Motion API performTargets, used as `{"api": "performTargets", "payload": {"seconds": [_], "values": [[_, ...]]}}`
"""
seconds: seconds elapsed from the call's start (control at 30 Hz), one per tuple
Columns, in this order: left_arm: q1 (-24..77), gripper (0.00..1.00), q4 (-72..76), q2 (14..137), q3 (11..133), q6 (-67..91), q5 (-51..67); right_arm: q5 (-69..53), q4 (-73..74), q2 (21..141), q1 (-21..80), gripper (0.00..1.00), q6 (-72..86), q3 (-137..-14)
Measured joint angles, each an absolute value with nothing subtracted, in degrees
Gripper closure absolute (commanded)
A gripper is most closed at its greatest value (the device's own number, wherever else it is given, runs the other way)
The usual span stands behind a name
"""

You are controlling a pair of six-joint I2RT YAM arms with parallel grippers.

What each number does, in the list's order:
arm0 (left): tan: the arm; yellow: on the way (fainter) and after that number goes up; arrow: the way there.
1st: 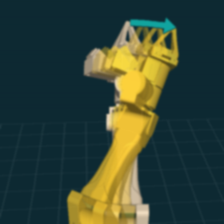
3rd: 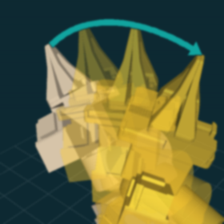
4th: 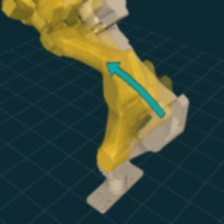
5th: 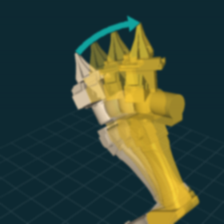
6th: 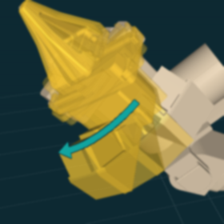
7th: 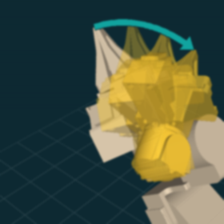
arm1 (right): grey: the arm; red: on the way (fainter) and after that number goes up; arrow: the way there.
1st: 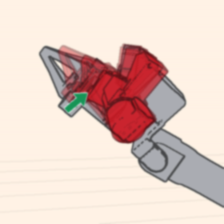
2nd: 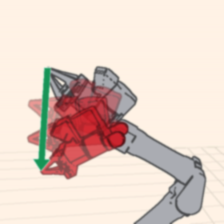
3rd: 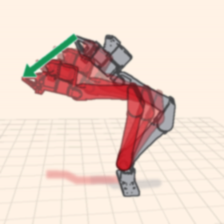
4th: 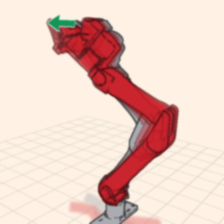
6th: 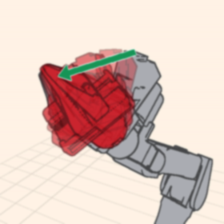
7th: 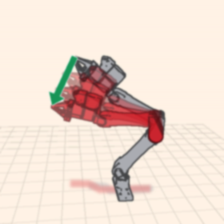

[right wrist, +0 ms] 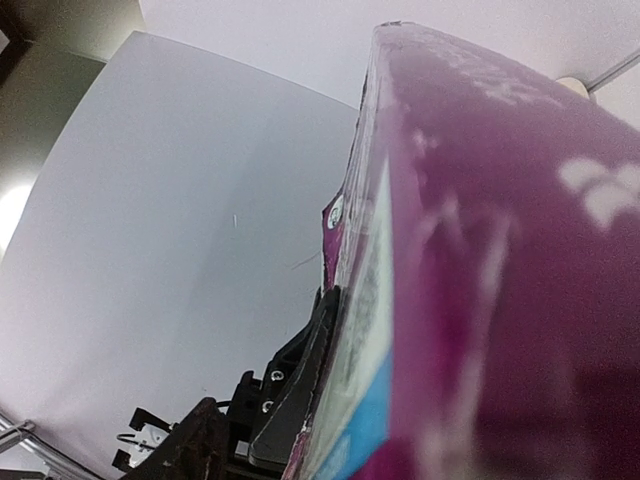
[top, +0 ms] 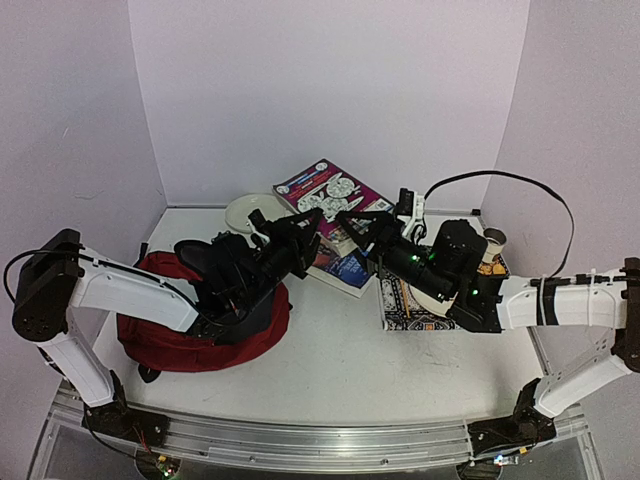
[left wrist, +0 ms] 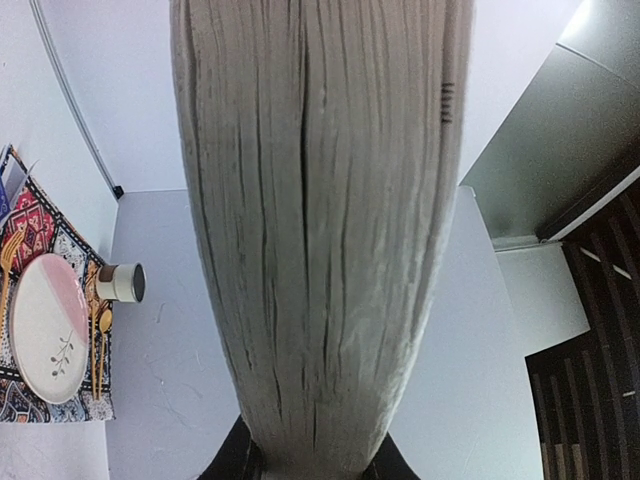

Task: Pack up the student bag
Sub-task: Pass from the left arm to the right, then adjust the student bag at the center of the board.

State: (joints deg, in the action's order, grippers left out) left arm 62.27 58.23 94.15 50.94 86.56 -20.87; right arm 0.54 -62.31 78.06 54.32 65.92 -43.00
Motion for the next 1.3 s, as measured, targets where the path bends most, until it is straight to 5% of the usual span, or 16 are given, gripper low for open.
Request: {"api": "performTargets", "payload": {"seconds": [0.2,0.27,0.73,1.0,1.3], "values": [[62.65,0.96,59.49,94.15,50.94,85.79,-21.23,2.36,-61.40,78.35,54.41,0.95,66.45,-43.03],[62.64,0.91,59.75,94.15,50.81,85.51,-21.23,2.51,-61.56,78.37,54.43,1.00,67.02,-43.03],[62.97,0.39,51.32,80.61,40.79,72.09,-20.71,3.04,-53.60,73.35,52.72,1.00,65.07,-41.04],[58.15,0.23,30.04,71.64,41.58,62.32,-20.67,8.46,-43.32,66.89,48.90,1.00,62.64,-37.82],[52.89,0.18,-1.13,81.83,55.97,56.95,-18.32,9.90,-36.98,61.09,47.90,1.00,61.13,-35.86]]}}
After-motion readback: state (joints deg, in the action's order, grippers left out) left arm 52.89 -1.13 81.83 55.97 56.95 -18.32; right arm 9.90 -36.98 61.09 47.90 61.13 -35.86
